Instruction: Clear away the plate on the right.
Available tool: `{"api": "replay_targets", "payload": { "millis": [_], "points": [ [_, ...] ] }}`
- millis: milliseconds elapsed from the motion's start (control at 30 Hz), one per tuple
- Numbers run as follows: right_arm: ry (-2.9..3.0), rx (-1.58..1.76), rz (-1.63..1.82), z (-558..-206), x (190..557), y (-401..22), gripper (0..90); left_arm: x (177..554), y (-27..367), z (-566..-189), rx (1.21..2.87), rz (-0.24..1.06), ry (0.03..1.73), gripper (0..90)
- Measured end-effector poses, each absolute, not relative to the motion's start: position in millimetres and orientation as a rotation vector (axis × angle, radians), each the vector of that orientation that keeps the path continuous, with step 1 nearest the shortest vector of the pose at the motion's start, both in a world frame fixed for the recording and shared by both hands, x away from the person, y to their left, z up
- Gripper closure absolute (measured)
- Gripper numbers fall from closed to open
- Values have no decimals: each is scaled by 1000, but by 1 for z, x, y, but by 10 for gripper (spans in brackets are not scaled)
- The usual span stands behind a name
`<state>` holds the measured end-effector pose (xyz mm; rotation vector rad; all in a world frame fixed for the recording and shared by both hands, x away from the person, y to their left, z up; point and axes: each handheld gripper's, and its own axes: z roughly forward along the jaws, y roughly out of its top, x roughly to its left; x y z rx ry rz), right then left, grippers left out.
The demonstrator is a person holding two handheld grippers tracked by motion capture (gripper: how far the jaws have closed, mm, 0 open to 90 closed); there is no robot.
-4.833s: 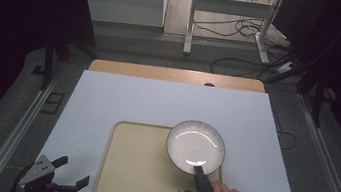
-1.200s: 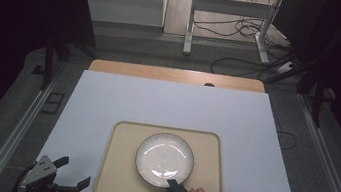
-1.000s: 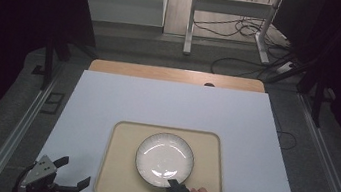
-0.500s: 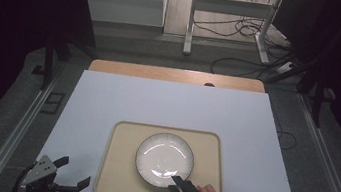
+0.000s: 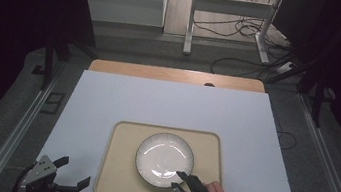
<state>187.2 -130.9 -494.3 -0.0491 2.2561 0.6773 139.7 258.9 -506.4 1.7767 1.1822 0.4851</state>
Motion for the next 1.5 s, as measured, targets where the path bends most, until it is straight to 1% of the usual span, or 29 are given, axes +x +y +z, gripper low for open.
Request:
{"api": "replay_targets", "payload": {
  "millis": [1033,1333,1500],
  "points": [
    [2373,253,820,-484,212,-158,442,140,259,-506,1778,485,1180,0],
    [2391,313,838,-482,218,-164,421,140,259,-506,1779,483,1178,0],
    [2401,354,850,-480,221,-168,386,141,258,-506,1786,481,1174,0]
  ]
}}
